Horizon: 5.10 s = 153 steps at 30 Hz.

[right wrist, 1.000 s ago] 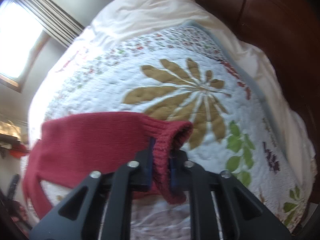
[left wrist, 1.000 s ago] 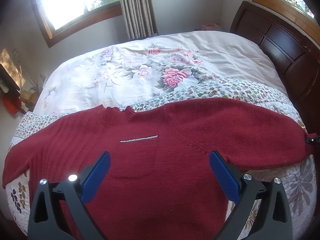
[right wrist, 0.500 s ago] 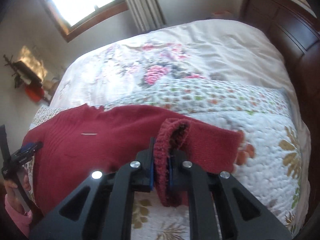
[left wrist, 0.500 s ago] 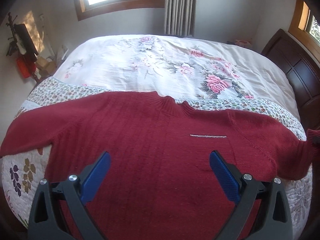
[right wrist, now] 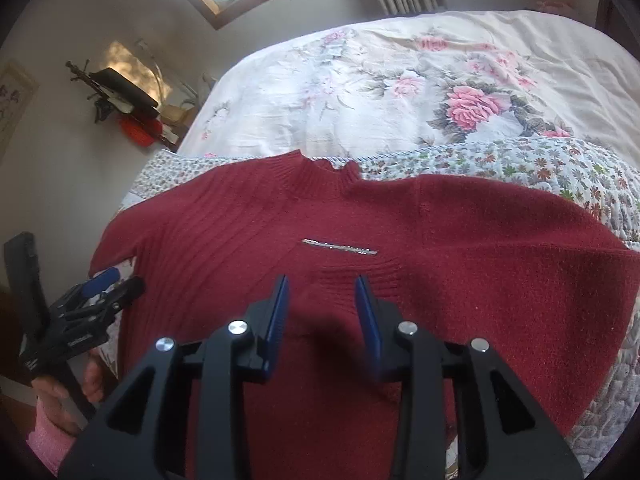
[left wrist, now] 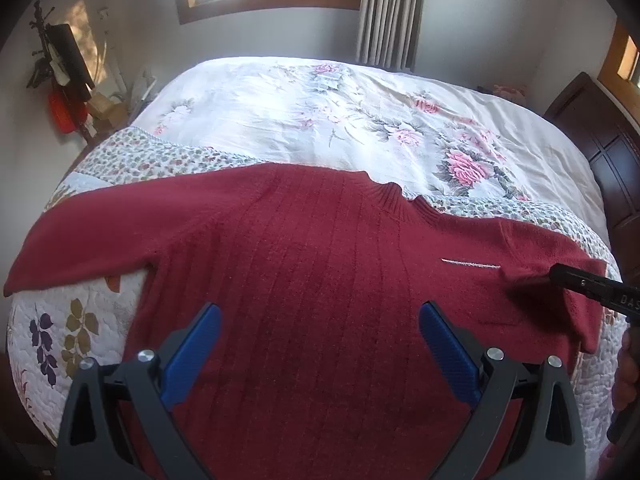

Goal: Fold small clothes

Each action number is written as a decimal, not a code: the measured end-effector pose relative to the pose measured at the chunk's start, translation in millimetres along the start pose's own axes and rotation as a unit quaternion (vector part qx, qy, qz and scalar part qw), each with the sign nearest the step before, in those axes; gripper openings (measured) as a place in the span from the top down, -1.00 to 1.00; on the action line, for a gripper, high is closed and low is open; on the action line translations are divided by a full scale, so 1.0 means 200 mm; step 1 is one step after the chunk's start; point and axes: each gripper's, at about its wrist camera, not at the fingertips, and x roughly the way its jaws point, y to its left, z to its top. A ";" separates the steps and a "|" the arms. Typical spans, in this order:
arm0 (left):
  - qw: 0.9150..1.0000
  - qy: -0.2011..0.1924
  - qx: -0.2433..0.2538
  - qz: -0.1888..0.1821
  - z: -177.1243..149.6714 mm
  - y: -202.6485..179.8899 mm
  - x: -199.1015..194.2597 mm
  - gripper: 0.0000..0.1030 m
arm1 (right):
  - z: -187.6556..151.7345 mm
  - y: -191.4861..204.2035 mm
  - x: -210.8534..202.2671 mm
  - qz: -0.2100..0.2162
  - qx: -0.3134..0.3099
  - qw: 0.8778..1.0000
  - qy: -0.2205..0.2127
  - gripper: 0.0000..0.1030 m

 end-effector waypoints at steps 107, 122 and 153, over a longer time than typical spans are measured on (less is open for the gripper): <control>0.921 0.028 -0.387 -0.047 -0.30 2.49 0.01 -0.11 | -0.18 0.83 0.34 -0.104 0.003 0.993 0.048 0.00; 0.881 -0.016 -0.471 -0.046 -0.30 2.76 0.10 0.83 | -0.21 0.82 0.33 -0.130 0.013 0.990 0.049 -0.03; 0.978 -0.035 -0.075 -0.189 0.31 0.69 0.15 0.85 | -0.36 0.35 0.07 -0.158 0.071 0.984 0.028 -0.12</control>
